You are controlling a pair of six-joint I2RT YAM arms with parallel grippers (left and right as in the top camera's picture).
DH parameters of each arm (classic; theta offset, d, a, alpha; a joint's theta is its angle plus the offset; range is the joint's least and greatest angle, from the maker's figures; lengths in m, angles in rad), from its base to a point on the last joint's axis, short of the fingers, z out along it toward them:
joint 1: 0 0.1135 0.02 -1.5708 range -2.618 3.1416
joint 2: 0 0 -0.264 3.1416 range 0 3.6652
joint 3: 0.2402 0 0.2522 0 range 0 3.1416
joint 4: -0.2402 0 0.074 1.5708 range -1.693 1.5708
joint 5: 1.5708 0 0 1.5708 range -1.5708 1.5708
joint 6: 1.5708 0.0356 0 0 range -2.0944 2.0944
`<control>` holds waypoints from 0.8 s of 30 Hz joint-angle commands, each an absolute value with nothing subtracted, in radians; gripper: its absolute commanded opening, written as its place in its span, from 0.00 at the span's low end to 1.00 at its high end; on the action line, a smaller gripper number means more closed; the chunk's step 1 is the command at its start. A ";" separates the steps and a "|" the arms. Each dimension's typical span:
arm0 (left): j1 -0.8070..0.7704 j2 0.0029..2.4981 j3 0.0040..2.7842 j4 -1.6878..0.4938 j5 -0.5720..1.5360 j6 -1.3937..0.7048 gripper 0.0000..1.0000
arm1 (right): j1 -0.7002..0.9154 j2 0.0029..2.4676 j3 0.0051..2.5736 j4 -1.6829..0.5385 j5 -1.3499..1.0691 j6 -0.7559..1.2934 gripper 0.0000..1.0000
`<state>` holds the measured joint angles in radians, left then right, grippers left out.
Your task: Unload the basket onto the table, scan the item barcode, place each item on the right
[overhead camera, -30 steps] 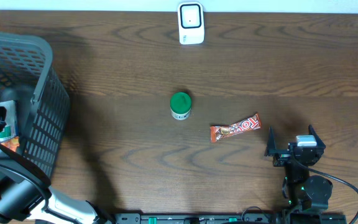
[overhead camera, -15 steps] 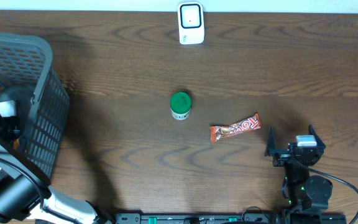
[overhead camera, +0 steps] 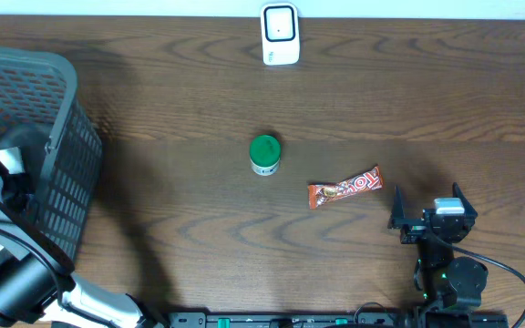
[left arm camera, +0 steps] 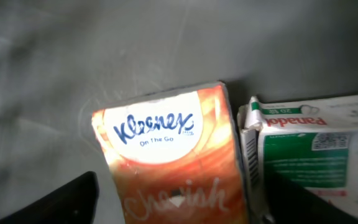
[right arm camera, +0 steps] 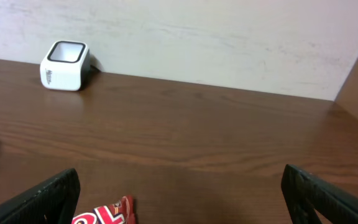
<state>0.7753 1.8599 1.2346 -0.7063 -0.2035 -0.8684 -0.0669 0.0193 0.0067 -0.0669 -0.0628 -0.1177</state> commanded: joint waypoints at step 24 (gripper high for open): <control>0.784 1.556 1.510 -0.878 0.073 -0.817 0.39 | -0.058 0.018 0.006 -0.071 -0.061 -0.128 0.99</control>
